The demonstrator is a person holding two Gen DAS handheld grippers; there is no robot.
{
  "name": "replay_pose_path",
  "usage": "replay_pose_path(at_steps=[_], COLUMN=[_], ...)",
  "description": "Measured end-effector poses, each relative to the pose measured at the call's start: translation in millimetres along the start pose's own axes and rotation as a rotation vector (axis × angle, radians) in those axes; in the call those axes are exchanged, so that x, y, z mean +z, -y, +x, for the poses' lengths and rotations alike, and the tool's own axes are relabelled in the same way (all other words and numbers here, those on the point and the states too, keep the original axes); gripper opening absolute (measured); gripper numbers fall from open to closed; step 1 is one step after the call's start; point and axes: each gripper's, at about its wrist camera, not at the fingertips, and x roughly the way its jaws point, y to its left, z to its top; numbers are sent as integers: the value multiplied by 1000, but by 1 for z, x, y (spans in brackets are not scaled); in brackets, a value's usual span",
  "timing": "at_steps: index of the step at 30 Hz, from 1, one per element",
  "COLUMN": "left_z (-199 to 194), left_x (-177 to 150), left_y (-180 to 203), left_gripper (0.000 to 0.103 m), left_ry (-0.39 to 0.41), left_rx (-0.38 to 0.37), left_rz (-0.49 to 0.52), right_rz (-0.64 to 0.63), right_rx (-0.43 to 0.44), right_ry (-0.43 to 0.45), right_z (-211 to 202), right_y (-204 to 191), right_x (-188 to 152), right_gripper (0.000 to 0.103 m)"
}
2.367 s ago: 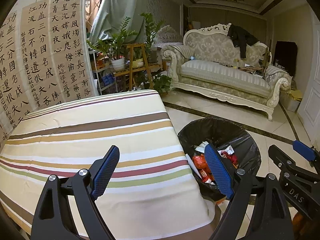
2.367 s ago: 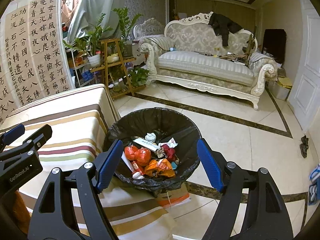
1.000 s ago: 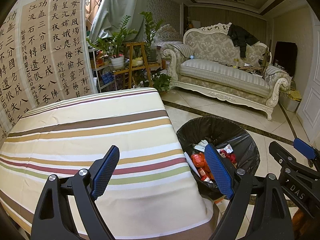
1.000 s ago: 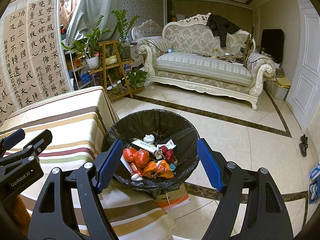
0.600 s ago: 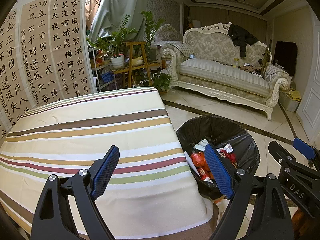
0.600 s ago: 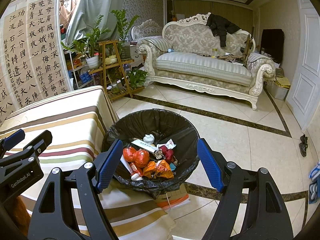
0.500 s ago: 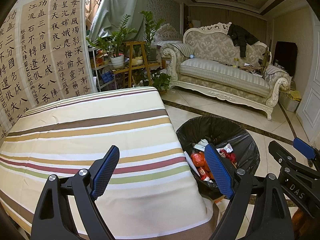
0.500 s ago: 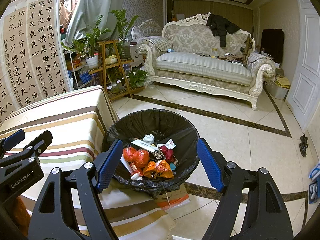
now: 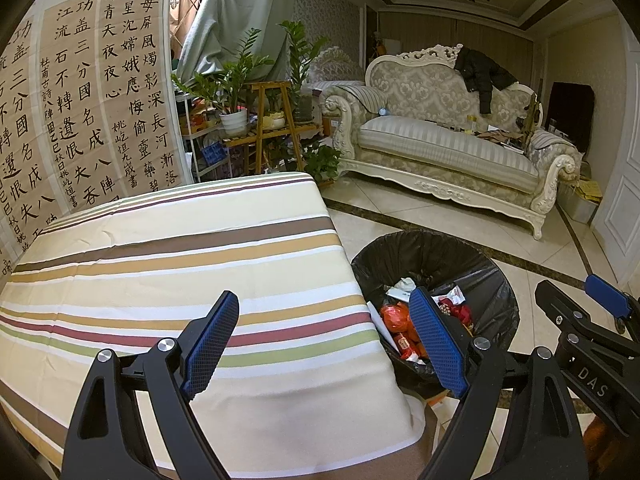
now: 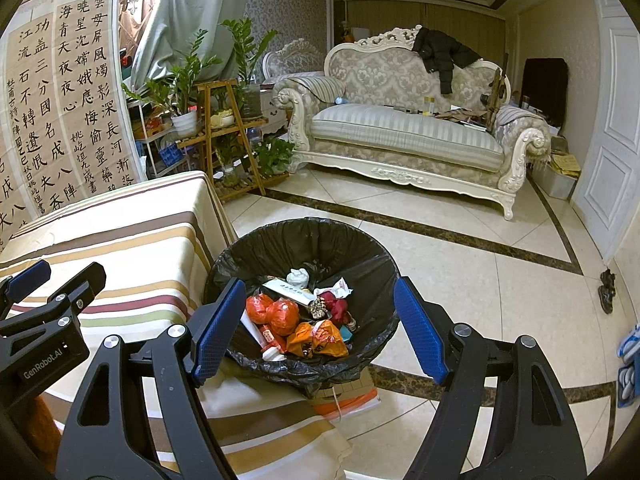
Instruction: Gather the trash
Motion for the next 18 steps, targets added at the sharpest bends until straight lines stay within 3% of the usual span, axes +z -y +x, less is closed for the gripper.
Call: replay_pose_path(at_steps=[18], left_z=[-2], left_x=[-7], left_y=[4], left_gripper=[84], left_ry=[-1], left_rx=[10], left_rz=[0], right_rz=[-1], right_rx=[1], right_ry=[-3], right_z=[0], right_y=[1], right_x=[1], right_gripper=[75])
